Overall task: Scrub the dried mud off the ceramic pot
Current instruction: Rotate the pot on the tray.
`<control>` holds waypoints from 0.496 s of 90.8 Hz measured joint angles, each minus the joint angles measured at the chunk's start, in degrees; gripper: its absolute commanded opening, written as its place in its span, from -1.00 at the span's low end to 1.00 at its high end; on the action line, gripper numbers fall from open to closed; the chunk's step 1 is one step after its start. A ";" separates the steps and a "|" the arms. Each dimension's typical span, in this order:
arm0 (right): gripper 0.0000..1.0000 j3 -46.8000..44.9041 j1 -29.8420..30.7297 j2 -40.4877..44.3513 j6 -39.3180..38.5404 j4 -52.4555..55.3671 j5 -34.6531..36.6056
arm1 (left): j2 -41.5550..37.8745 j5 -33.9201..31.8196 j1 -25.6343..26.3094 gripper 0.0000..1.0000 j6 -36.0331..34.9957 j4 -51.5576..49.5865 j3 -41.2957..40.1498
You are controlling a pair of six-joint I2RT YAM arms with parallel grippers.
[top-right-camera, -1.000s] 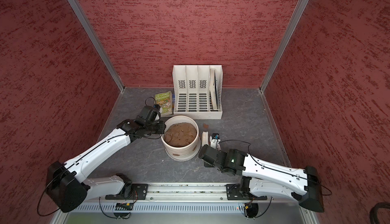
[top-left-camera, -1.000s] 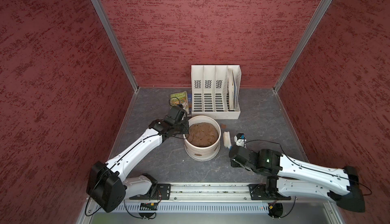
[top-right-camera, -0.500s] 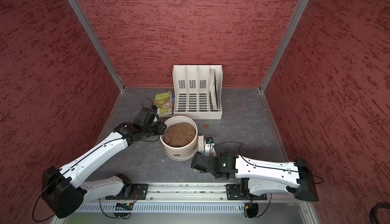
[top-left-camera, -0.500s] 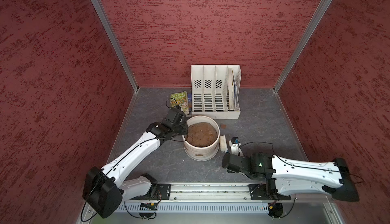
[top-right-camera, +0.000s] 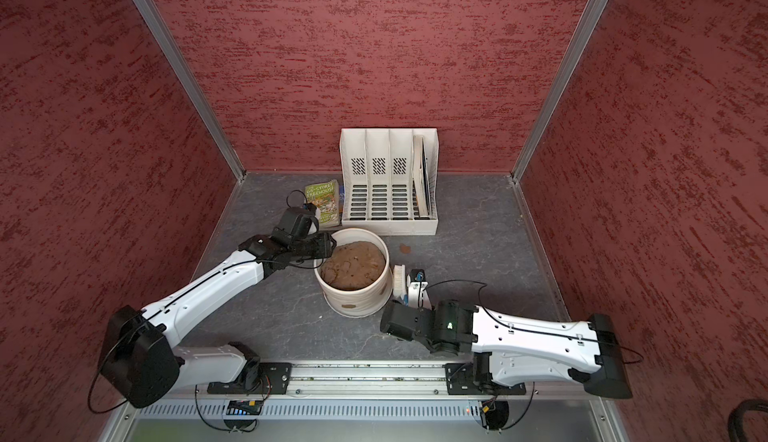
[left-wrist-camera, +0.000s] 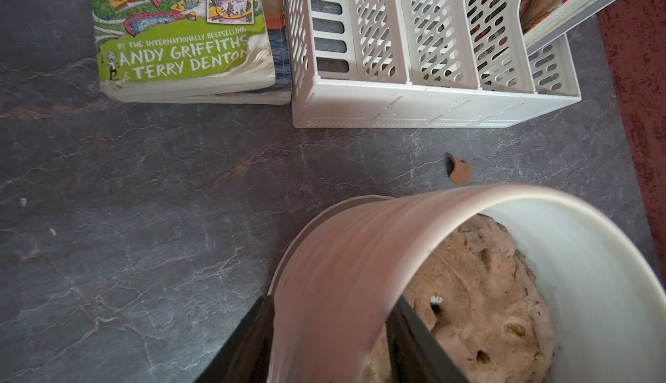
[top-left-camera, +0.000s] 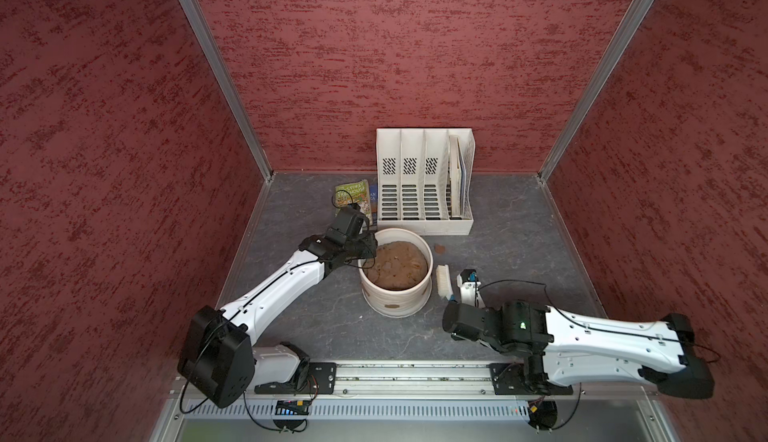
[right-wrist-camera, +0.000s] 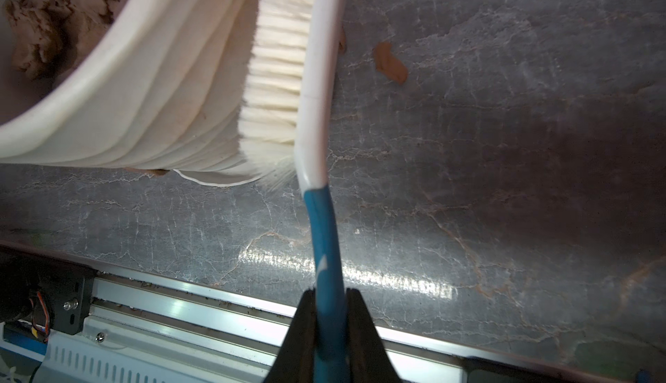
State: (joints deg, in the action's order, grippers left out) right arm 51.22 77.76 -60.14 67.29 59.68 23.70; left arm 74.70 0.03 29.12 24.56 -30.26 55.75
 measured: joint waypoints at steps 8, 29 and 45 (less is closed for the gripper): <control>-1.00 0.00 0.00 0.04 0.24 0.11 0.00 | -0.04 0.15 0.00 -0.27 0.28 -0.07 0.26; -1.00 -0.02 0.04 1.18 0.96 0.44 0.15 | -1.99 -0.11 0.07 -0.66 -3.30 -3.34 0.31; -1.00 -0.02 0.04 2.84 1.42 1.29 0.74 | -3.87 -2.56 0.02 -0.95 -3.80 -7.34 0.28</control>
State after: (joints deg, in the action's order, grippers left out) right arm 51.20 77.80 -57.30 68.71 60.97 24.45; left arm 70.83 -2.52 29.15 20.75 -37.60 56.03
